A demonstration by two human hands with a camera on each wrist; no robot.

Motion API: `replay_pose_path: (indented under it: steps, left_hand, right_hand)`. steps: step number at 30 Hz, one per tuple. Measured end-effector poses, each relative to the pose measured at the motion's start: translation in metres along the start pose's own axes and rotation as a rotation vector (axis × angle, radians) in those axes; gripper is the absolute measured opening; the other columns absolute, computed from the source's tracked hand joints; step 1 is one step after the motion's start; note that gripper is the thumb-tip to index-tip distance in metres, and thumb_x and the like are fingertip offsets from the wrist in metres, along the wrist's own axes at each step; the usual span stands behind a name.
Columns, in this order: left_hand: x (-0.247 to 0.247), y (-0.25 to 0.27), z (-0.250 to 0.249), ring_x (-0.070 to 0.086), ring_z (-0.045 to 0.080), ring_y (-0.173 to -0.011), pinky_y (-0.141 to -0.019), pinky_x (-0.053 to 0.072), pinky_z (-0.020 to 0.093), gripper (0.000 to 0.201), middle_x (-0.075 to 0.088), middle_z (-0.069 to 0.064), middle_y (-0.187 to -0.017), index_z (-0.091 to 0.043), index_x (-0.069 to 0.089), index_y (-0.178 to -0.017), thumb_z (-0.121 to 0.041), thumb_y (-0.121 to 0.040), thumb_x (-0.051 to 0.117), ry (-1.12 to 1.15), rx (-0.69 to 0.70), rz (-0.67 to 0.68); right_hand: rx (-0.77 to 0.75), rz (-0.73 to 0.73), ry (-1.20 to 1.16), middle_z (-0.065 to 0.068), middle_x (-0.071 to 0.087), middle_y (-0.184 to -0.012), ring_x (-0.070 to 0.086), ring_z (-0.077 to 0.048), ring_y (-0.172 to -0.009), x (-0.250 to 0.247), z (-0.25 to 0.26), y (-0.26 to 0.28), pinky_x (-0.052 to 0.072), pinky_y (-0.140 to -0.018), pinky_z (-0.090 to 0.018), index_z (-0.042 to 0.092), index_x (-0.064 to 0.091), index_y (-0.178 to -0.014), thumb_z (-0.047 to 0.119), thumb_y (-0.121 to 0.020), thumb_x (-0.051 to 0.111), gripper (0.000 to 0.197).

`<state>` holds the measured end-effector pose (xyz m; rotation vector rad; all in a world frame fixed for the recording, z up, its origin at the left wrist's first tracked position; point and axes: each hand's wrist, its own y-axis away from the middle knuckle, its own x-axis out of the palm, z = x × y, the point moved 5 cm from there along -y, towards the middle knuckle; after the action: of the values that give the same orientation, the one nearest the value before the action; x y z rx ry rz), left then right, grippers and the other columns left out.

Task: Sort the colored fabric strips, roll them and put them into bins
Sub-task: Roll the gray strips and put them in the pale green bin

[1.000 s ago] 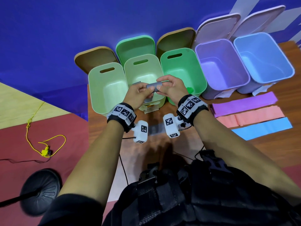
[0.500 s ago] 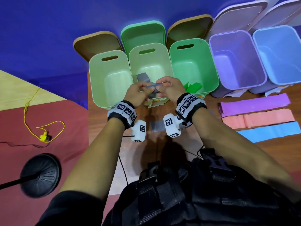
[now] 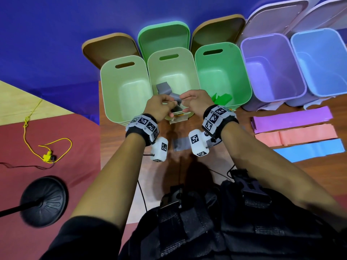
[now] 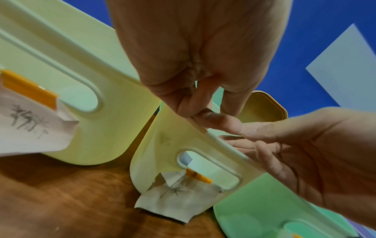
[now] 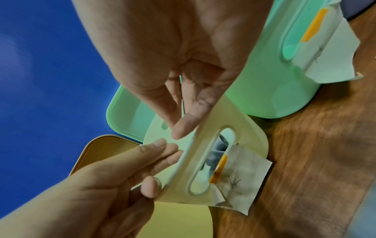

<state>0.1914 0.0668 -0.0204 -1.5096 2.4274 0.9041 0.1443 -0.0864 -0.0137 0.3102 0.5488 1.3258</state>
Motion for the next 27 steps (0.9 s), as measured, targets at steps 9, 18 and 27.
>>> replay_pose_path:
  steps: [9, 18, 27]
  left_hand:
    - [0.001, 0.015, -0.006, 0.064, 0.015, -0.051, -0.06, 0.055, 0.021, 0.012, 0.067, 0.0, -0.088, -0.013, 0.068, -0.095, -0.009, -0.093, 0.057, 0.012, 0.068, -0.028]
    - [0.019, 0.041, 0.021, 0.055, 0.018, -0.045, -0.057, 0.048, 0.028, 0.022, 0.065, 0.004, -0.061, -0.002, 0.066, -0.081, -0.019, -0.094, 0.062, 0.046, 0.037, -0.03]
    - [0.037, 0.051, 0.08, 0.061, 0.015, -0.05, -0.062, 0.049, 0.022, 0.02, 0.068, 0.005, -0.067, -0.019, 0.062, -0.075, -0.02, -0.094, 0.064, -0.06, -0.088, 0.054]
  right_hand:
    - [-0.05, -0.005, -0.105, -0.019, 0.073, -0.1, 0.07, -0.02, -0.083, -0.003, -0.002, 0.014, 0.059, -0.074, -0.026, 0.004, 0.071, -0.097, -0.004, -0.089, 0.062, 0.014]
    - [-0.031, -0.003, -0.075, -0.01, 0.071, -0.077, 0.065, -0.016, -0.066, -0.003, -0.035, 0.038, 0.054, -0.059, -0.018, 0.01, 0.069, -0.083, -0.004, -0.088, 0.061, 0.017]
    - [0.119, 0.14, 0.017, -0.004, 0.07, -0.073, 0.065, -0.006, -0.056, 0.019, -0.089, 0.044, 0.051, -0.055, -0.014, 0.004, 0.066, -0.089, -0.009, -0.093, 0.053, 0.02]
